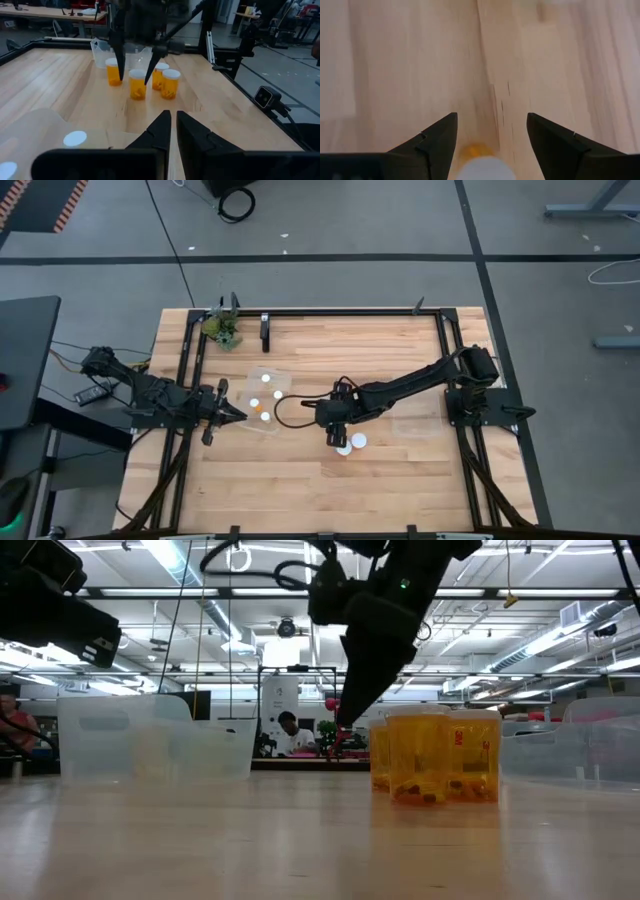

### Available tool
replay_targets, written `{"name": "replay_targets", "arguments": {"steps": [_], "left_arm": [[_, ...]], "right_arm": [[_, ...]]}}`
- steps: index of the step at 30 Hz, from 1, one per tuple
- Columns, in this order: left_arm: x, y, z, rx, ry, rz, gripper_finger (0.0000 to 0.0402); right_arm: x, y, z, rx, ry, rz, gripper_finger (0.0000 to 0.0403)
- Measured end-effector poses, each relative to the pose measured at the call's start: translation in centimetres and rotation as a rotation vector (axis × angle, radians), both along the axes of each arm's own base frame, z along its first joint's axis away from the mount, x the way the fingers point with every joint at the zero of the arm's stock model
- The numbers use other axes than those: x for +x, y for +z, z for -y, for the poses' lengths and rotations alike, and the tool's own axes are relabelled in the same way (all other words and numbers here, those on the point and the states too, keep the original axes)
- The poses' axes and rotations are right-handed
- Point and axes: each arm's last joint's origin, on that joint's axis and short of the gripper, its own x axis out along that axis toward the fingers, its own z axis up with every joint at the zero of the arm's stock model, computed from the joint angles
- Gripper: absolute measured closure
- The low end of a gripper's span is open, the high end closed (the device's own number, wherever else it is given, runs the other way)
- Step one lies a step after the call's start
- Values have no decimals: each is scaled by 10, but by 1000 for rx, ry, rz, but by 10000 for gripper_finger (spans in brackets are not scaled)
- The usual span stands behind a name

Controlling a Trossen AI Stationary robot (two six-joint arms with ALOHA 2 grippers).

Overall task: Pick and place medicine bottles into bin by pill shape (circle, oval)
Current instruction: Put the orange capsule bottle into the right transparent bin

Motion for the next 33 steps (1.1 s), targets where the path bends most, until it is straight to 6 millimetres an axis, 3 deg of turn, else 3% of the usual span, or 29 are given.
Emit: {"name": "replay_targets", "arguments": {"steps": [15, 26, 33], "left_arm": [[0, 0, 0, -1, 0, 1, 363], [0, 0, 0, 0, 0, 1, 372], [0, 0, 0, -1, 1, 2, 368]], "right_arm": [[-9, -4, 1, 76, 9, -127, 156], [-15, -6, 4, 94, -17, -196, 120], [-15, -6, 5, 94, -23, -196, 137]]}}
